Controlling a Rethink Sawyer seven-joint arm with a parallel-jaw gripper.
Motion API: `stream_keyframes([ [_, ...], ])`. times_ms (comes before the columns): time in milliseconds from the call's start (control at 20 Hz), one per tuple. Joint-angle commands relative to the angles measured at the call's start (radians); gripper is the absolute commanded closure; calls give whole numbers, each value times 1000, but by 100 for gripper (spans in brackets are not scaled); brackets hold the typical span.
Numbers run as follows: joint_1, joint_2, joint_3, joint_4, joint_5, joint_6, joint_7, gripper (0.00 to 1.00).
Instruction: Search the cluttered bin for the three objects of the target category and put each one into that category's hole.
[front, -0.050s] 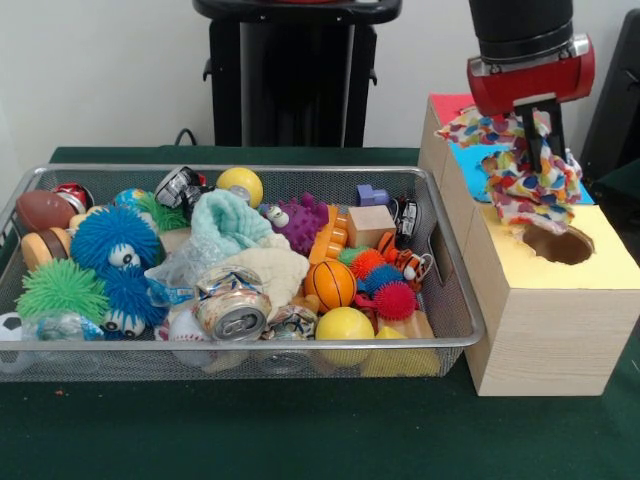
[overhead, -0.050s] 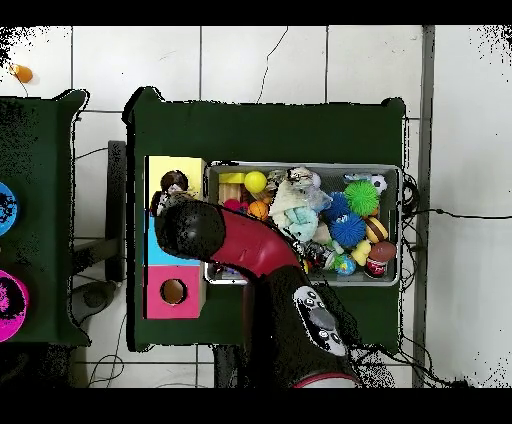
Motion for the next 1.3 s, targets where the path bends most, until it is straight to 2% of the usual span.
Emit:
stream_keyframes([
  [50,38,40,6,26,86,-62,310,100],
  [150,47,40,10,20,105,-68,314,100],
  [500,124,54,-55,-61,134,-24,315,100],
  [800,193,108,-186,-153,65,-26,246,100],
  [1300,148,104,-182,-177,32,-15,154,100],
])
